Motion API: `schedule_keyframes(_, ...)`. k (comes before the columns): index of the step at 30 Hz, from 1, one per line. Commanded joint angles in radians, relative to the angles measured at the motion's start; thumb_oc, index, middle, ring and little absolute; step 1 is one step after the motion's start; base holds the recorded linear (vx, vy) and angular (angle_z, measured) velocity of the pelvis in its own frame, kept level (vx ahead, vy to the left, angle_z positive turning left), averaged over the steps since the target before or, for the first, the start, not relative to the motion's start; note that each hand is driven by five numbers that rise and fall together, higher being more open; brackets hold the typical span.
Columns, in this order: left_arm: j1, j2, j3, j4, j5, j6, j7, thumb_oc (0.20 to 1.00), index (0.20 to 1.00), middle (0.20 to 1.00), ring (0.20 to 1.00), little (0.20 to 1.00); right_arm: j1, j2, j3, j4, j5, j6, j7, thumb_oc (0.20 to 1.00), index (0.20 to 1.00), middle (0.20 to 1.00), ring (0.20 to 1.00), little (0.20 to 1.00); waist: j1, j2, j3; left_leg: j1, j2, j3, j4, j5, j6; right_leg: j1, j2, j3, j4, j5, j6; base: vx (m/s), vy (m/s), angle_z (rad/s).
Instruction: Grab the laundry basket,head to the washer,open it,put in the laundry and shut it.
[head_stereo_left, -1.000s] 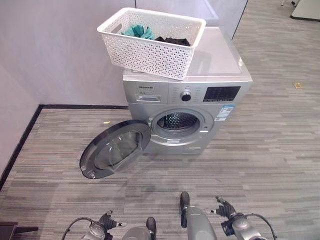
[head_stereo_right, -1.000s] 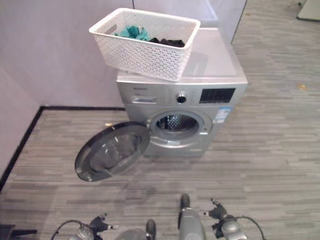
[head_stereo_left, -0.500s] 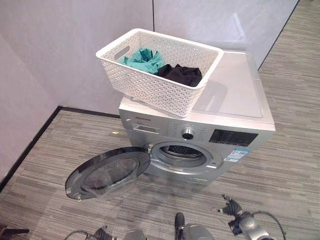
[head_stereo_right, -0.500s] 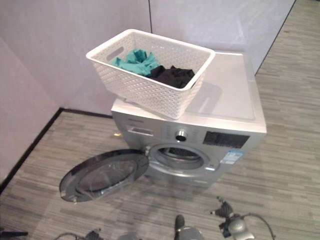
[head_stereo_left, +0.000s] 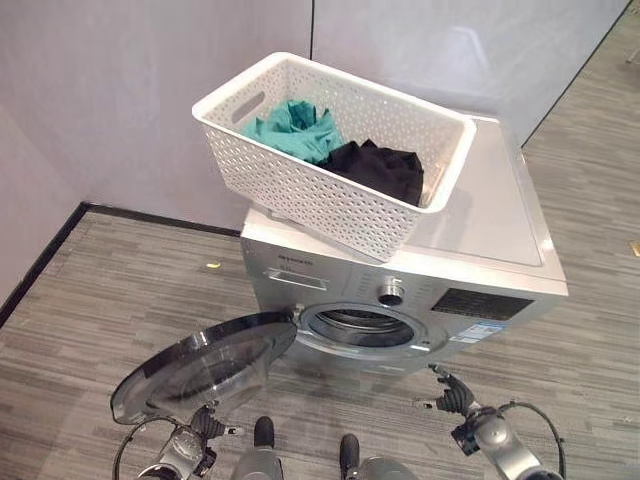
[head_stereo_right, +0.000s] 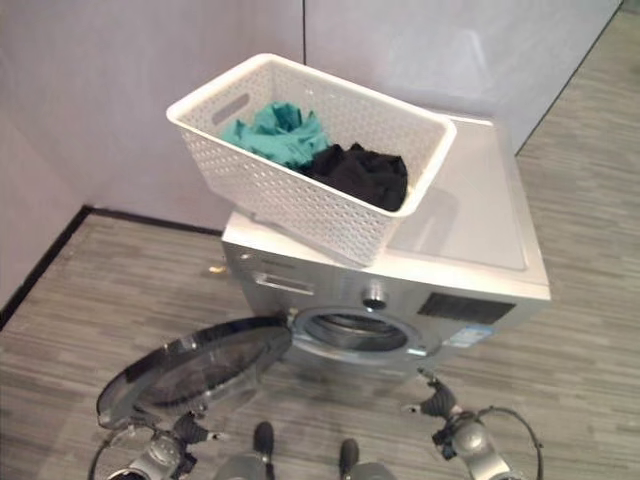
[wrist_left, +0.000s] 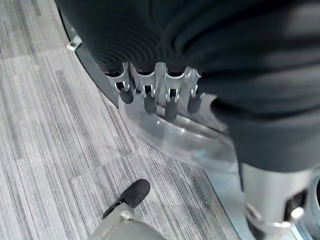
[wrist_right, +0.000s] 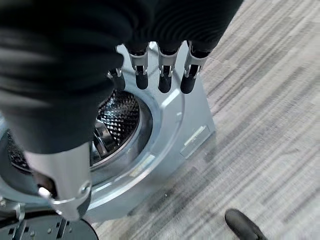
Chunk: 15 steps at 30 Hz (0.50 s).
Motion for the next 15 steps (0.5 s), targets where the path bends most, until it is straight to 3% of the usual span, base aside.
schedule_keyframes(1,0.020,0.004,-0.007,0.027,0.033,-0.012,0.002,1.000,1.000,1.000,1.000,1.000,0.018,-0.031,-0.048,-0.059,-0.001,-0.037,0.002,1.000,1.000,1.000,1.000,1.000,0.019,0.020,-0.020,-0.012,0.033,-0.012,0.130,-0.100,0.002,-0.111,-0.021,0.011,0.122,-0.050,0.053,0.03,0.068,-0.13)
schedule_keyframes(6,0.060,0.001,0.027,0.062,0.053,-0.011,-0.002,1.000,1.000,1.000,1.000,1.000,0.094,-0.047,-0.161,-0.094,0.031,-0.035,-0.010,1.000,1.000,1.000,1.000,1.000,0.004,0.020,-0.046,0.016,0.029,0.017,0.105,-0.115,0.001,-0.085,-0.040,0.024,0.056,-0.017,0.074,0.04,0.092,-0.14)
schedule_keyframes(13,0.099,0.015,0.083,0.115,0.071,-0.001,-0.025,1.000,1.000,1.000,1.000,1.000,0.150,-0.122,-0.292,-0.002,0.046,-0.021,-0.010,1.000,1.000,1.000,1.000,1.000,-0.014,0.006,-0.075,0.071,0.037,0.060,0.044,-0.110,-0.005,-0.073,-0.044,0.061,-0.020,0.037,0.092,0.00,0.024,-0.17)
schedule_keyframes(15,0.113,0.024,0.120,0.125,0.068,0.004,-0.038,1.000,1.000,1.000,1.000,1.000,0.200,-0.158,-0.418,-0.041,0.102,-0.012,-0.008,1.000,1.000,1.000,1.000,1.000,-0.028,-0.004,-0.083,0.095,0.042,0.082,0.014,-0.105,-0.007,-0.075,-0.042,0.075,-0.034,0.050,0.102,-0.01,0.021,-0.33)
